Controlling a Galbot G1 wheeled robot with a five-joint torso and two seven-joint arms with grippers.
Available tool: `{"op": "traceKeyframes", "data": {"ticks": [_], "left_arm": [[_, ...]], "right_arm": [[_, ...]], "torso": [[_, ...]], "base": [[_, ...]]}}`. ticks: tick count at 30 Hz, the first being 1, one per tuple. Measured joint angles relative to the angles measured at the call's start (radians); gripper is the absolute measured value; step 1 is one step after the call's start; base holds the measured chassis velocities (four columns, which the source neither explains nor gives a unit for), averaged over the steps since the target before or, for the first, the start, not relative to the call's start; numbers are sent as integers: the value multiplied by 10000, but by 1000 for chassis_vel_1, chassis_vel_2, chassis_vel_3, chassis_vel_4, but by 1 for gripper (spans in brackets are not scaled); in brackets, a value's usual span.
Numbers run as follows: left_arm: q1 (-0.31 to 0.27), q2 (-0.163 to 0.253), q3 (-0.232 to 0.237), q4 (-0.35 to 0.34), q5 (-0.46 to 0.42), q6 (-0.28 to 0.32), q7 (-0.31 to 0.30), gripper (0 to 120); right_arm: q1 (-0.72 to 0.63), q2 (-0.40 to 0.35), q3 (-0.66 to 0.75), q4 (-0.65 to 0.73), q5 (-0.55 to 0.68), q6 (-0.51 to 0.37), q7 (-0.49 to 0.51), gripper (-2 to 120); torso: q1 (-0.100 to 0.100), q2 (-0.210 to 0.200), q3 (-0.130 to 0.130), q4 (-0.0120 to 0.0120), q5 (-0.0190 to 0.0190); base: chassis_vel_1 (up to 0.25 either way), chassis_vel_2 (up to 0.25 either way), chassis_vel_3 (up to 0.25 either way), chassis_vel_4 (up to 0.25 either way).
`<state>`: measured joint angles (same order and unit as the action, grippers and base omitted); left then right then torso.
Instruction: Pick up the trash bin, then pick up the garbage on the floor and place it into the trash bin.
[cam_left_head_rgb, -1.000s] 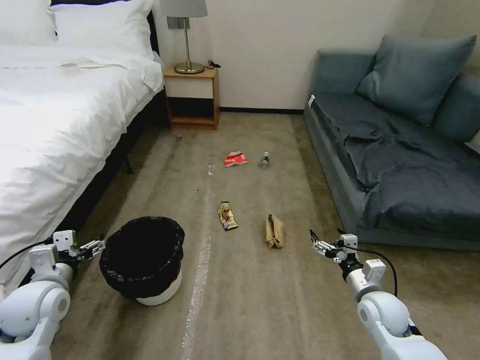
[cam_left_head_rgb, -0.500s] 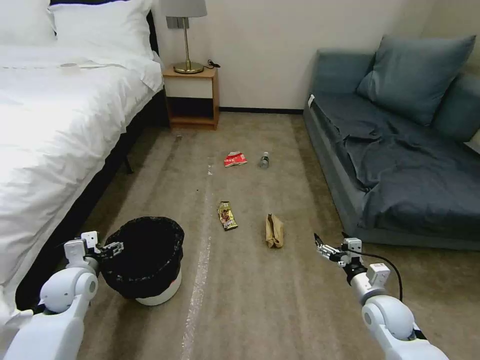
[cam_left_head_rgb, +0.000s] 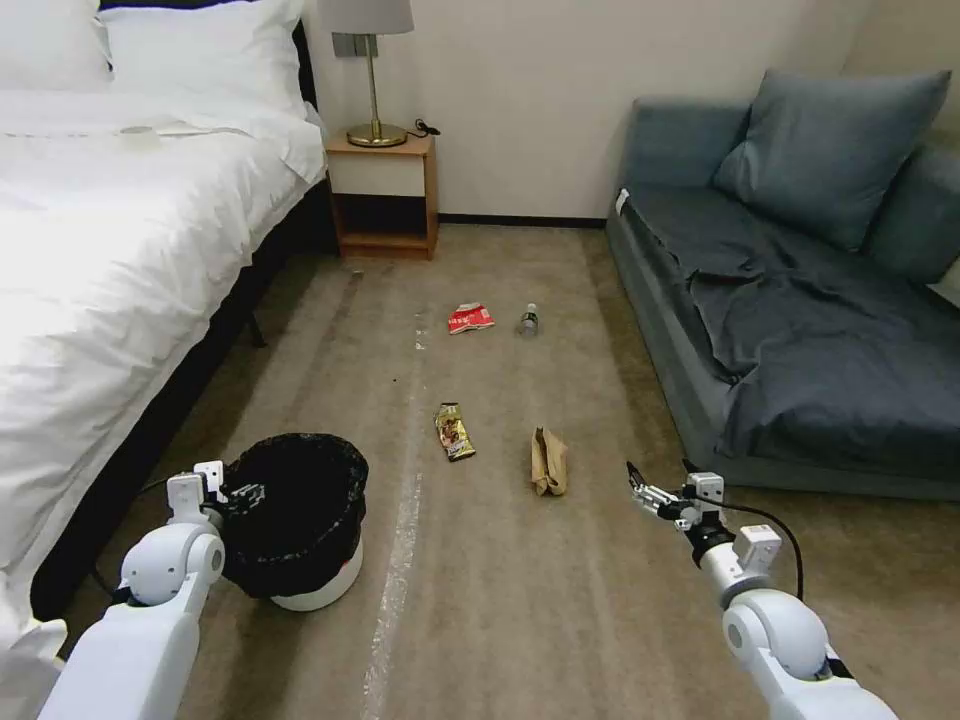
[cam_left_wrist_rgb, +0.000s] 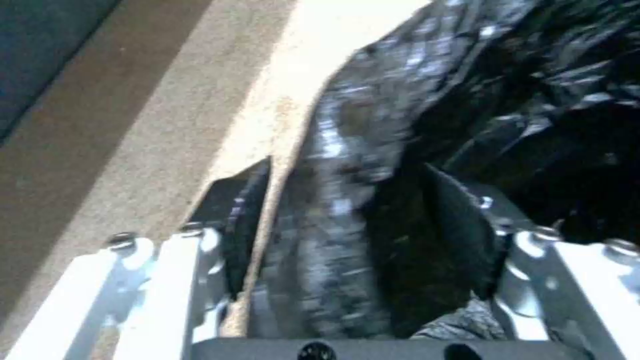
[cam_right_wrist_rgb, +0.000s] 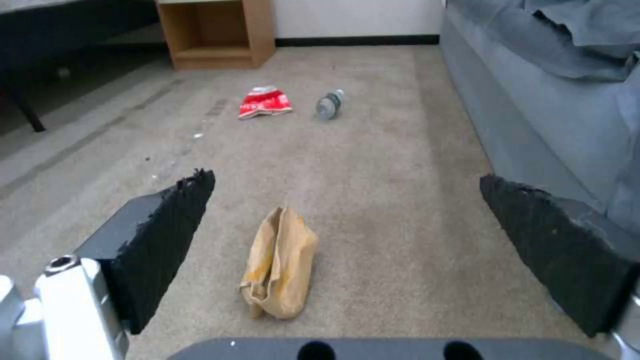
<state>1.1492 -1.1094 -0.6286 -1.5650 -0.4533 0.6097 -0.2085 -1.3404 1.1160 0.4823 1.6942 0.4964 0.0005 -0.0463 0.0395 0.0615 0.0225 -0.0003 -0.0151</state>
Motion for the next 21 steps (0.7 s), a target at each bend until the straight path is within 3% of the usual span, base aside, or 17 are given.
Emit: {"op": "traceKeyframes", "data": {"ticks": [2,8,11,18,21], "left_arm": [[84,22,-122,9,5,43,10,47],[224,-28,-292,52,97,-15,75,30],[363,-95,-449,46,223,-213,95,15],[464,-112,-601,61,476,-378,104,12],[504,-106,-691,144,1010,-599,102,12]], "right_arm": [[43,14,-46,-2,55,-18,8,100],[28,89,-139,38,86,-39,17,100],[12,167,-203,12,77,-47,18,100],[-3,197,-217,-2,45,-57,19,100],[-22,250,-217,-2,19,-59,19,100]], "torso": [[0,0,0,1,-1],[-1,1,-1,0,2],[-2,1,-3,0,6],[-2,1,-1,-7,-4],[-1,1,0,-6,-4]], "base": [[0,0,0,0],[0,0,0,0],[0,0,0,0],[0,0,0,0],[0,0,0,0]]}}
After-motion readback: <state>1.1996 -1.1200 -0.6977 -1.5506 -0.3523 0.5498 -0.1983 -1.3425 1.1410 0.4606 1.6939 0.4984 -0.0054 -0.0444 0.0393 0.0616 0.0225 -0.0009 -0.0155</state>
